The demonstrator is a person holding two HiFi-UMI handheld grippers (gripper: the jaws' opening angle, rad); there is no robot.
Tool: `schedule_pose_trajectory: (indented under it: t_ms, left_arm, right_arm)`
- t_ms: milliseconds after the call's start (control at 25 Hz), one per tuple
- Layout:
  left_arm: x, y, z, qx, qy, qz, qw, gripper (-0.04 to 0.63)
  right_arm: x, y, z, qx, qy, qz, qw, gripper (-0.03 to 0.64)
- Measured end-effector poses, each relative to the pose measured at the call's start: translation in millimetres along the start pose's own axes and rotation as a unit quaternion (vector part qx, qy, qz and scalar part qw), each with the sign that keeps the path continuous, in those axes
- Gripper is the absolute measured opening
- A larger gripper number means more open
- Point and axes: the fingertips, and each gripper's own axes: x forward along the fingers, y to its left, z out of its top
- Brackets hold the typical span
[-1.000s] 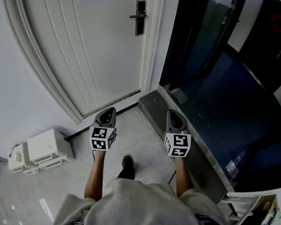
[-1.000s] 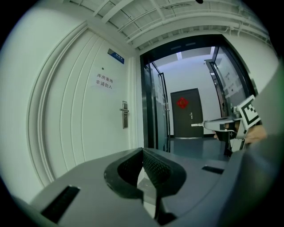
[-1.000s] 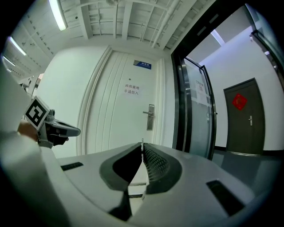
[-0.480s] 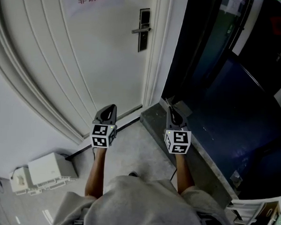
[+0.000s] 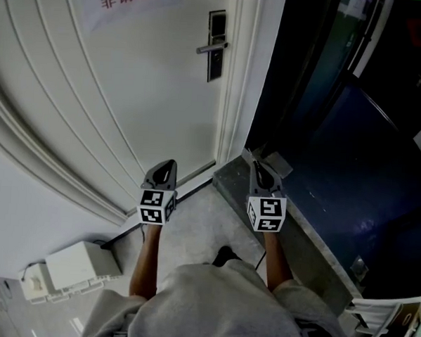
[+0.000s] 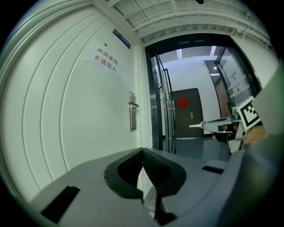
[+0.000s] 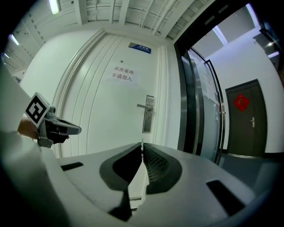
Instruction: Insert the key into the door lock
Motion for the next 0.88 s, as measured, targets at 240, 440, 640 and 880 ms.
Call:
schedule_pose_trajectory:
  t_ms: [240,440,640,880]
  left_arm:
    - [21.7,1.7,-8.2,-0.001,0.005,-0.004,1.0000,0.017]
    - [64.3,5.8,-11.8,0.000,0.009,-0.001,1.0000,0.017]
    - [123.4,9.9,-6.6,-0.004,0.014,0.006,0.9999,0.017]
    - [199.2,26.0,18.6,-0.001,0.015,0.024,0.9996,0.017]
  right_arm:
    - [16.9,-9.7,-13.7,0.005,0.007,-0.003,1.000,0.029]
    - [54.4,-28.7,-24.0,0.008,0.005,0.007,1.000,0.029]
    - [108.7,-59.2,-32.2,0.011,0.008,0.020,1.000,0.029]
    - [184.4,-97.2,-14.6,0.008,0.003,0.045,0.999,0.029]
